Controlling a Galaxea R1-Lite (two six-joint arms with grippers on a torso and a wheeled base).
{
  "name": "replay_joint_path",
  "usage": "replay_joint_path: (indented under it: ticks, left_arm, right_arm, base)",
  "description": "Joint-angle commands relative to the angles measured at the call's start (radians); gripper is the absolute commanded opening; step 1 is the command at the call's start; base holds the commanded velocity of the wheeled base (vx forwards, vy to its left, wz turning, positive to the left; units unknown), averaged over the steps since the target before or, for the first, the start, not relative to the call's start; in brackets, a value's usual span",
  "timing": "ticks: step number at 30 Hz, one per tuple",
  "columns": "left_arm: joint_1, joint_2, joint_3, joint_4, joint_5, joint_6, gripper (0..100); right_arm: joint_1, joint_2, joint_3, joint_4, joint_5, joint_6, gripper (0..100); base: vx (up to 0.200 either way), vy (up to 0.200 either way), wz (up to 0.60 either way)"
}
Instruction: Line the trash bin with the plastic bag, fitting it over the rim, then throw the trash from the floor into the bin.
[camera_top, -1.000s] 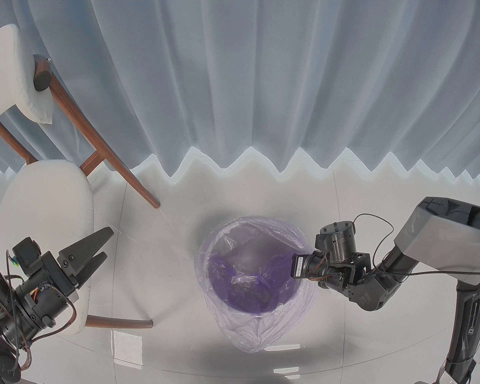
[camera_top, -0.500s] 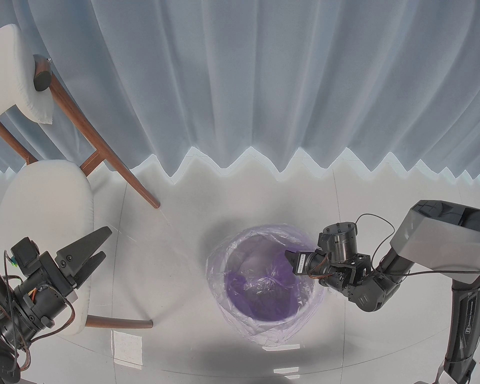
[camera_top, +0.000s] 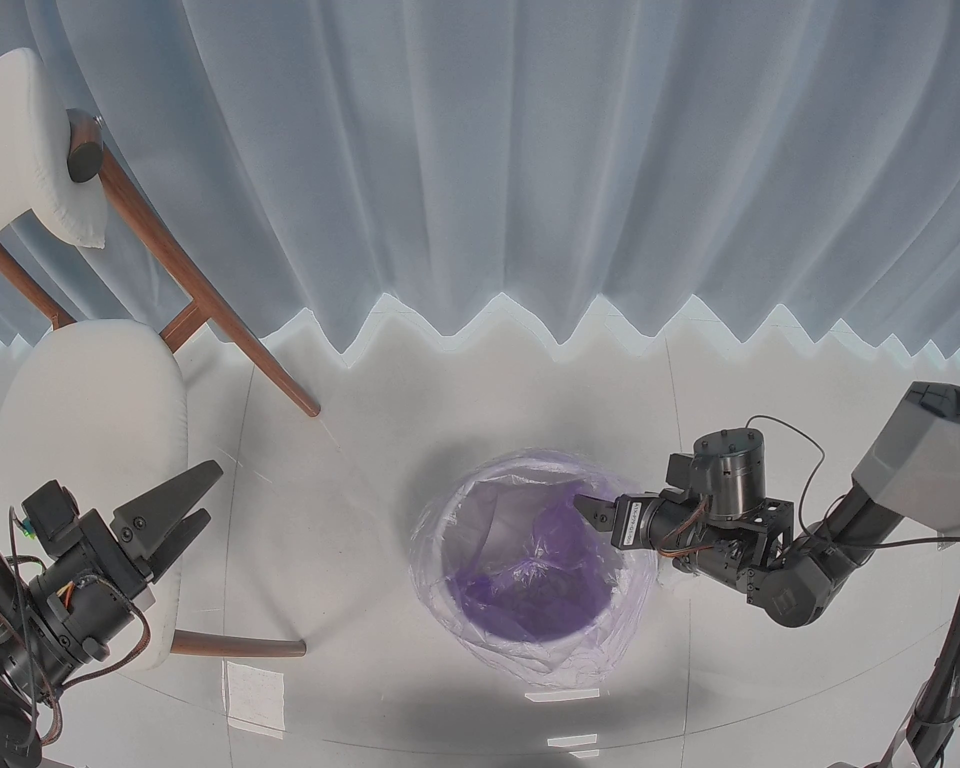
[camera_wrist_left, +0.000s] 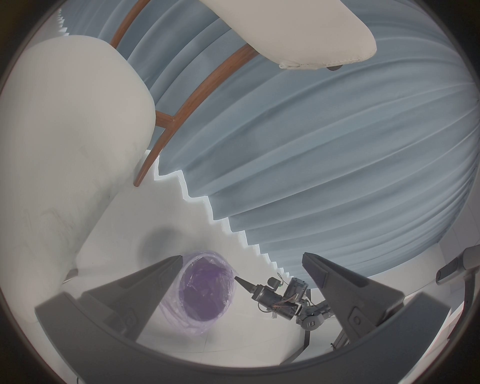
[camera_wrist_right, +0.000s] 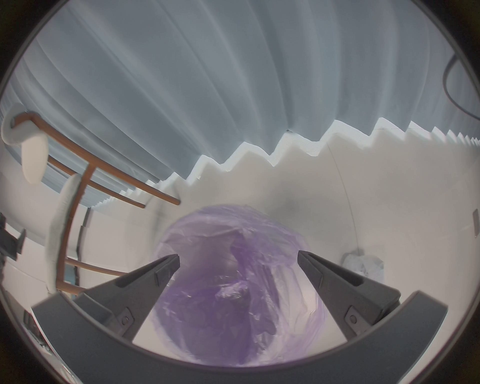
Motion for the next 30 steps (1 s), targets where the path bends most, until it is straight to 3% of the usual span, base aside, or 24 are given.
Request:
replay_joint_path:
  ticks: [1,7,8,10,12,13,14,20,27,30]
  left_arm:
    - [0.002,-0.002,-0.002,0.0,-0.001,0.002,100]
    - [0.026,0.0,-0.023,0.001,0.002,0.005,100]
    - [0.031,0.0,-0.025,0.001,0.002,0.045,100]
    - [0.035,0.003,-0.025,0.003,0.001,0.081,100]
    - [0.042,0.004,-0.023,0.003,-0.001,0.089,100]
    - [0.042,0.004,-0.023,0.003,-0.001,0.089,100]
    - [0.046,0.007,-0.034,0.003,-0.001,0.087,100]
    - [0.049,0.004,-0.036,0.004,-0.001,0.083,100]
    - [0.048,0.003,-0.02,0.004,-0.002,0.077,100]
    - [0.048,0.003,-0.019,0.004,-0.011,0.068,100]
  right_arm:
    - [-0.002,-0.103,0.014,0.0,0.045,0.007,100]
    - [-0.1,-0.147,0.002,0.02,0.056,0.004,100]
    - [-0.189,-0.177,-0.029,0.106,0.057,-0.004,100]
    - [-0.252,-0.2,-0.054,0.198,0.071,-0.015,100]
    - [-0.312,-0.213,-0.083,0.288,0.128,-0.05,100]
    - [-0.312,-0.213,-0.083,0.288,0.128,-0.05,100]
    - [-0.381,-0.195,-0.107,0.362,0.186,-0.17,100]
    - [-0.45,-0.037,-0.132,0.31,0.226,-0.391,100]
    - [-0.437,0.158,-0.264,0.285,0.218,-0.411,100]
    - [-0.445,0.288,-0.382,0.287,0.178,-0.412,100]
  base:
    - [0.0,0.0,0.0]
    - [0.0,0.0,0.0]
    - [0.0,0.0,0.0]
    - [0.0,0.0,0.0]
    - [0.0,0.0,0.0]
    - [0.0,0.0,0.0]
    - [0.0,0.0,0.0]
    - [0.0,0.0,0.0]
    - [0.0,0.0,0.0]
    - [0.0,0.0,0.0]
